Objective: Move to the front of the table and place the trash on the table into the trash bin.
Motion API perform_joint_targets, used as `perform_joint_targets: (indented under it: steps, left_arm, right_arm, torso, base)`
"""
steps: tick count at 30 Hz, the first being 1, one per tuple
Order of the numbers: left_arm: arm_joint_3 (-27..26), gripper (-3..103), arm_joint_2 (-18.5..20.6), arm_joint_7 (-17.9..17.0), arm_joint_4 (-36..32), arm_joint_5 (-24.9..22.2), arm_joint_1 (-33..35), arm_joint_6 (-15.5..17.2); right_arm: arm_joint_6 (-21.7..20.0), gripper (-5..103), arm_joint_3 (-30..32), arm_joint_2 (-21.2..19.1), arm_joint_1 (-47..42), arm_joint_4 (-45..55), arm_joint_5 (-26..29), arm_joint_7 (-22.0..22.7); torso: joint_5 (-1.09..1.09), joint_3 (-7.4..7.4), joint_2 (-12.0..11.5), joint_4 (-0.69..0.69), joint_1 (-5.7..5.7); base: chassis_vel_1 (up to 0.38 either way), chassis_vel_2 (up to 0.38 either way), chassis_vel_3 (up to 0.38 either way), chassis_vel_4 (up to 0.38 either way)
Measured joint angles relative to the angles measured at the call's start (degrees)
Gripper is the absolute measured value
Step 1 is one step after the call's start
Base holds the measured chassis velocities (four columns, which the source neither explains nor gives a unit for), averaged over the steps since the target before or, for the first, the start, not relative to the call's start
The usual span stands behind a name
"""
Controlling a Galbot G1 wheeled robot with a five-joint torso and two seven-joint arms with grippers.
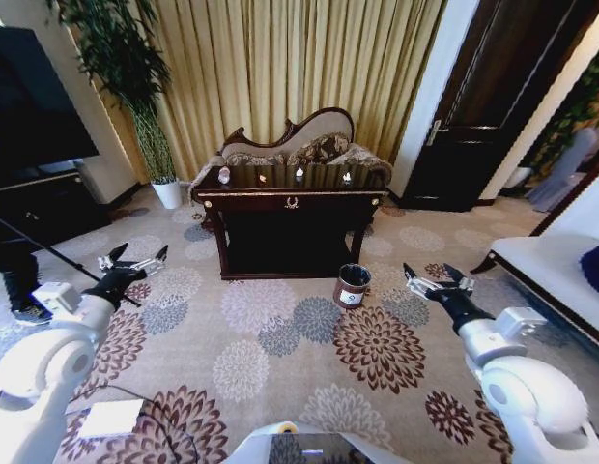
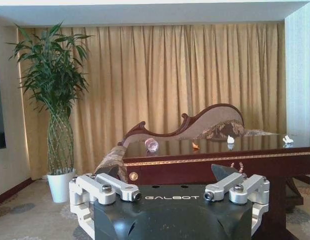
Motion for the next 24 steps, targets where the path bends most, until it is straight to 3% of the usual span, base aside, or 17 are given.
perform_joint_targets:
  steps: [24]
  left_arm:
    - [-0.09, 100, -0.28, 0.21, -0.26, 0.04, 0.31, -0.20]
  right_arm:
    - [0.00, 100, 0.17, 0.24, -0.11, 0.05, -0.01, -0.74]
  torso:
    - [0.00, 0.00, 0.00, 0.00, 0.00]
  base:
    - [0.000, 0.000, 0.000, 0.000]
